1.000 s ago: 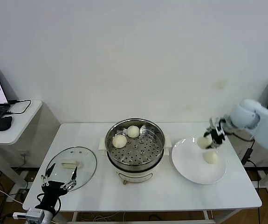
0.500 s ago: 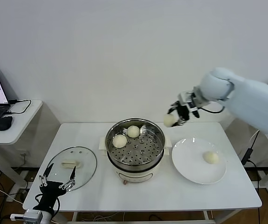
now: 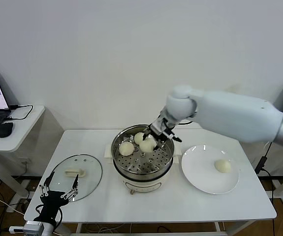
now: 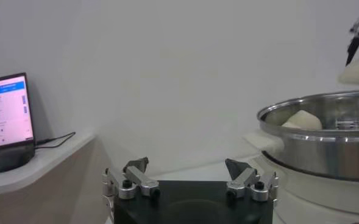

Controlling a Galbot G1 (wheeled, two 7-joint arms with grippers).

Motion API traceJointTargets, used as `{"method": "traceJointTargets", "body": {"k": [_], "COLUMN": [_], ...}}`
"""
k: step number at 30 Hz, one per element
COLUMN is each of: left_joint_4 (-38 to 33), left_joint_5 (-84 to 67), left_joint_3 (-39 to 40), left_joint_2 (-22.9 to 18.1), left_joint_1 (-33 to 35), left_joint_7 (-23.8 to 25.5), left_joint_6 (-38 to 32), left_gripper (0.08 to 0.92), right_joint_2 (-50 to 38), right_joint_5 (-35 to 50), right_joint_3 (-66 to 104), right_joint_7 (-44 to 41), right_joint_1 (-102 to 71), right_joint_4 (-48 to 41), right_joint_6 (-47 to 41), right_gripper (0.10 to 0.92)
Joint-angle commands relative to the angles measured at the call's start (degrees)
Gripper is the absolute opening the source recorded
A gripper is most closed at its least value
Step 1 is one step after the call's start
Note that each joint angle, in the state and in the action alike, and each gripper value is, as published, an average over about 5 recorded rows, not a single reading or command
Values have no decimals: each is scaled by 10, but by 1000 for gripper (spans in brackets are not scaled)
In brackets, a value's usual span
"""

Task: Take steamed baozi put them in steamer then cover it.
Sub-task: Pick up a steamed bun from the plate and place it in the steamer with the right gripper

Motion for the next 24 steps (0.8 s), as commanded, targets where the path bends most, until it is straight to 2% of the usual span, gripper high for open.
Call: {"method": "traceJointTargets", "body": {"k": [1, 16, 20, 24], "left_joint_4": [-1, 9, 11, 10], "left_joint_5": [0, -1, -1, -2], "left_joint_3": [0, 3, 3, 1], "left_joint_2": [-2, -4, -4, -3], "left_joint_1": [2, -6, -5, -5], "left_joint_7": [0, 0, 0, -1], "left_joint_6": [0, -1, -2, -2], "left_gripper": [823, 823, 823, 823], "right_joint_2": [66, 87, 85, 78], "right_joint_5": [-53, -128, -134, -136], "right_joint_3": [-37, -35, -33, -30], "right_joint_7": [1, 11, 13, 15], "right_joint_1": [-8, -47, -51, -38], "right_joint_4": [-12, -32, -32, -28], "right_joint_6": [97, 164, 169, 174], "right_gripper": [577, 596, 635, 727]}}
